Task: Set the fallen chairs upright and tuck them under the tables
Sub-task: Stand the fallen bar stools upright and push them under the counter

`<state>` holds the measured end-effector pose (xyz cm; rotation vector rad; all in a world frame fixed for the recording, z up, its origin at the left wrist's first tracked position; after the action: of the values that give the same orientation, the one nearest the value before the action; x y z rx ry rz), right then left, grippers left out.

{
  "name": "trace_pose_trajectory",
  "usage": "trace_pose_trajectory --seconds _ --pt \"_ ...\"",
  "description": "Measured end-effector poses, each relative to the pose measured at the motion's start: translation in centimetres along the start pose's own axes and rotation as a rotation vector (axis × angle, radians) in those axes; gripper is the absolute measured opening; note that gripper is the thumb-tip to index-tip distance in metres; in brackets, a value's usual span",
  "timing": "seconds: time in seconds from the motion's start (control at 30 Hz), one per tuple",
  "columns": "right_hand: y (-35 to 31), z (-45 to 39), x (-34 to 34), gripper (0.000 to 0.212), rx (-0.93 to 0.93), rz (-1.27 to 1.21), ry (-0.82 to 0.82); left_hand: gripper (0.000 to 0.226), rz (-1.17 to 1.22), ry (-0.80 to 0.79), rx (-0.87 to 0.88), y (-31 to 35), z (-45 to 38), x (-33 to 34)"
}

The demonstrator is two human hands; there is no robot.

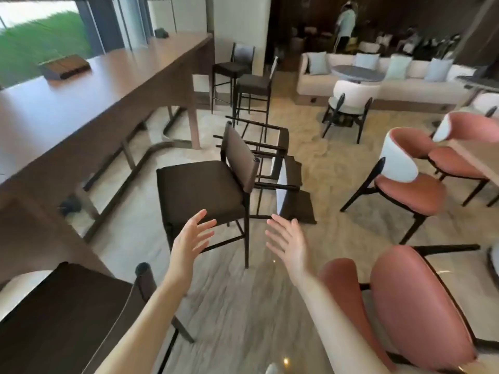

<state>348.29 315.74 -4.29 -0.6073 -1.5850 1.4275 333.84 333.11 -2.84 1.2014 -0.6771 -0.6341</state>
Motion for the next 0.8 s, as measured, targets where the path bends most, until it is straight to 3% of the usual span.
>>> trace_pose_trajectory --seconds 0.3,0.47,0.8 --pt "-5.8 -6.0 -14.9 0.052 -0.114 -0.028 0.281 0.033 0.015 -0.192 -0.121 2.0 -9.1 17.4" --pt "-6.5 -9.2 -18.8 0.051 -0.082 -0.037 0.324 0.043 -0.005 -0.193 -0.14 1.3 -12.5 22.6" --pt "-6.4 -16.7 -23.8 0.049 -0.06 -0.051 0.374 0.042 -0.041 -0.184 -0.192 0.2 -20.5 28.0"
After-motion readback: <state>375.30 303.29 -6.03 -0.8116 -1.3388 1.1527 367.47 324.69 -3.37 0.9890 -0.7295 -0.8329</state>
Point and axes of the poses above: each hand's wrist, its own z-axis away from the middle knuckle, its own x-axis out of the palm, y = z × x, the point moved 1 cm from there along -z, towards the middle knuckle, and after that the axes turned 9 degrees about -x, right-handed, at the moved point
